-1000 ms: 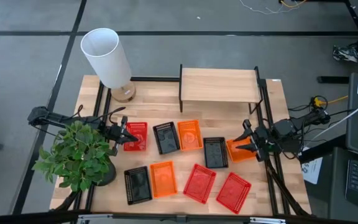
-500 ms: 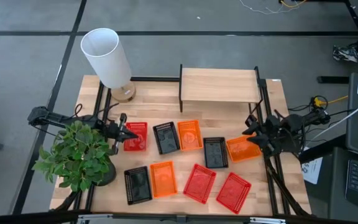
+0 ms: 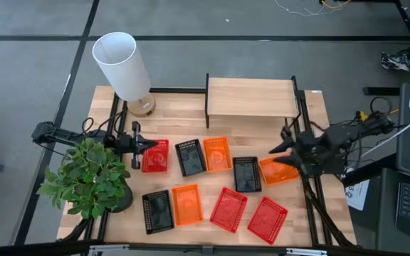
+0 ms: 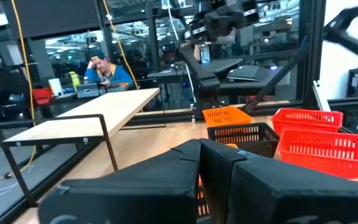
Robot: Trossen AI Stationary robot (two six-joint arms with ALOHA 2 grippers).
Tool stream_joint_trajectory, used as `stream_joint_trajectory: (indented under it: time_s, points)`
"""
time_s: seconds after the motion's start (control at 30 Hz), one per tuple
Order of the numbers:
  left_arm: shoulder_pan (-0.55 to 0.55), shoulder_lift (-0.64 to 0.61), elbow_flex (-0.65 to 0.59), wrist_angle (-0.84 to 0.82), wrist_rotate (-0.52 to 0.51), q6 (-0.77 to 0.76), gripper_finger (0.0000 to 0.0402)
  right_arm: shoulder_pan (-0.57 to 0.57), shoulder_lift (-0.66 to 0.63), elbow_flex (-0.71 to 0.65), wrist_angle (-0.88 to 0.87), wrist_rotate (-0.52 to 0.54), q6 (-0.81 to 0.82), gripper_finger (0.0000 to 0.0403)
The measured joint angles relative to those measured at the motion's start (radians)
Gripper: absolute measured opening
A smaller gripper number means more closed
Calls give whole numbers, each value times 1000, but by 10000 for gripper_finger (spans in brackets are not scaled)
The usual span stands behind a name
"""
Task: Stack baskets on shelf by color
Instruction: Put the top right orange bin on the shelf
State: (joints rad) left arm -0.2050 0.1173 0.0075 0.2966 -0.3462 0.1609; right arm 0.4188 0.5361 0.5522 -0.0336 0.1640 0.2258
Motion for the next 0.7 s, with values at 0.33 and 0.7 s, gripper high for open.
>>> stream_joint_trajectory:
  time_s: [0.33,0.7]
  points:
    - [0,0,0,-30,-10,-107,0,-33,547,425,-623,0,101,136]
    - [0,0,0,-36,-9,-106,0,63,658,431,-1244,-36,525,136]
